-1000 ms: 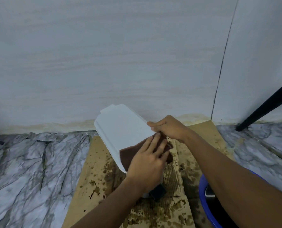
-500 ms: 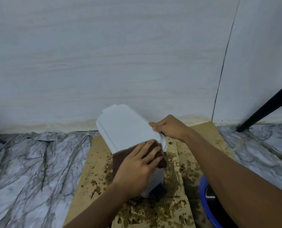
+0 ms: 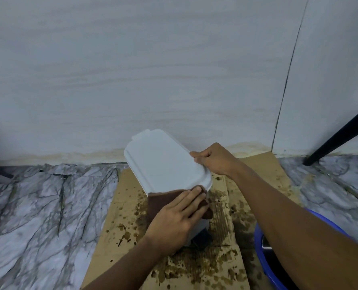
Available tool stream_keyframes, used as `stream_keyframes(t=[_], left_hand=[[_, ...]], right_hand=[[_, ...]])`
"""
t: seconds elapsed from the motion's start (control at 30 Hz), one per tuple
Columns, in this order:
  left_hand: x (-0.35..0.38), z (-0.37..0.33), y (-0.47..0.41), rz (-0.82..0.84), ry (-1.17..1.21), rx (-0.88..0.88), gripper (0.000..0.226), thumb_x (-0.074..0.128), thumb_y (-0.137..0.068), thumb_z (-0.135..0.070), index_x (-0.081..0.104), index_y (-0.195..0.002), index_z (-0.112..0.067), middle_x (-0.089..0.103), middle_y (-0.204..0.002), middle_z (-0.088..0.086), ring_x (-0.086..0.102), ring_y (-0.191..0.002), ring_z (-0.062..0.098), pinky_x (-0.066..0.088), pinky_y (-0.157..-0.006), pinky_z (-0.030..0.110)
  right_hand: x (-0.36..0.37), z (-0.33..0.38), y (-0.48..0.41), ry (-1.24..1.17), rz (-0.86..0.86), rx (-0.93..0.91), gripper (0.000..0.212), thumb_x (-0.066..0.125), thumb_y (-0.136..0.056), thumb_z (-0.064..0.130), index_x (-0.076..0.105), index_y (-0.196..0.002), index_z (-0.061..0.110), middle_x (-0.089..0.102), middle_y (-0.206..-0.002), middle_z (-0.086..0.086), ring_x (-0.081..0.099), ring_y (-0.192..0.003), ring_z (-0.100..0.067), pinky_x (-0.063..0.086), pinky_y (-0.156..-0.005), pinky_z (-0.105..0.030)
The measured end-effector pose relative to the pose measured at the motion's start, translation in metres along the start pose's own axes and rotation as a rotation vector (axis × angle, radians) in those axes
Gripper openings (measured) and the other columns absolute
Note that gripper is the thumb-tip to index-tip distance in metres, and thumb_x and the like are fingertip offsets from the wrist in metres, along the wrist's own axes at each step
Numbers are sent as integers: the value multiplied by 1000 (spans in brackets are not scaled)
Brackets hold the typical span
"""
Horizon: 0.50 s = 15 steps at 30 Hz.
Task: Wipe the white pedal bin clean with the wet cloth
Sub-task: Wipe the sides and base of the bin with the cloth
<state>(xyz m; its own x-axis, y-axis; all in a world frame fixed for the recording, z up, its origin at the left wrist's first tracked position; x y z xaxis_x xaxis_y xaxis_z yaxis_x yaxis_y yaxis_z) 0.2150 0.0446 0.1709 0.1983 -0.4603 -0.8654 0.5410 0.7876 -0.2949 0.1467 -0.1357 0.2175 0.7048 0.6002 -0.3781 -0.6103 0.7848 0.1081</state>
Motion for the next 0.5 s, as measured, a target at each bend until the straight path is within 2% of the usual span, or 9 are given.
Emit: stream_keyframes(t=[0.1, 0.17, 0.23, 0.3, 0.37, 0.43, 0.5], left_hand=[[2, -7, -32, 41, 36, -36, 51, 44, -100, -30, 53, -147, -12, 46, -156, 13, 28, -152, 30, 20, -126, 43], [-2, -1, -33, 5, 57, -92, 48, 45, -105, -31, 50, -149, -14, 45, -157, 13, 29, -152, 30, 24, -125, 45], [-10, 20, -13, -48, 138, -247, 48, 45, -108, -39, 48, -150, -18, 43, -158, 10, 33, -151, 28, 30, -123, 46], [-14, 50, 14, -53, 289, -482, 55, 35, -108, -51, 43, -154, -23, 40, -160, 7, 34, -150, 24, 32, -122, 45], [-14, 77, 27, -13, 447, -653, 61, 24, -106, -59, 40, -156, -27, 36, -162, 1, 27, -153, 18, 23, -125, 39], [-8, 97, 18, 37, 553, -718, 64, 21, -103, -59, 41, -155, -27, 35, -163, -3, 21, -154, 15, 13, -126, 32], [1, 120, -2, 98, 578, -751, 63, 23, -102, -54, 40, -156, -25, 34, -163, -2, 20, -152, 18, 11, -126, 35]], right_hand=[[-3, -1, 3, 9, -30, -6, 19, 63, -96, 15, 74, -111, 11, 66, -125, 16, 60, -115, -2, 47, -104, -28], [-4, -2, 4, 11, -30, -4, 20, 62, -97, 15, 74, -113, 11, 66, -125, 17, 60, -115, -2, 47, -104, -28], [-2, -4, 2, -10, -13, -2, 20, 62, -97, 14, 74, -112, 11, 66, -125, 17, 61, -115, -2, 48, -102, -29], [0, -3, 0, -9, -5, -1, 19, 63, -97, 14, 75, -111, 13, 66, -124, 20, 62, -112, -1, 50, -99, -30], [1, -4, -1, -10, -18, 3, 18, 63, -96, 16, 76, -110, 14, 67, -120, 24, 62, -111, 0, 50, -100, -32], [1, -7, -1, -16, -37, 18, 17, 63, -96, 16, 77, -106, 14, 67, -119, 25, 62, -112, -1, 51, -102, -35], [0, -11, 2, -26, -55, 32, 18, 62, -97, 18, 78, -105, 16, 66, -119, 26, 61, -114, -1, 50, -104, -37]])
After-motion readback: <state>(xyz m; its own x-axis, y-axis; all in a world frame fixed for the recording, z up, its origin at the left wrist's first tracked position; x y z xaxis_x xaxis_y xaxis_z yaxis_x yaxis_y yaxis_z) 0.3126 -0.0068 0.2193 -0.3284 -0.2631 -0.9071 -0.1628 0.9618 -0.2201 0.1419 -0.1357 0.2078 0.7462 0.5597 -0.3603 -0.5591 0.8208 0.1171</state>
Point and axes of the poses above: each hand's wrist, its own y-axis away from the middle knuckle, its own x-axis out of the palm, z = x × y, the point moved 6 cm from there along -y, towards the middle knuckle
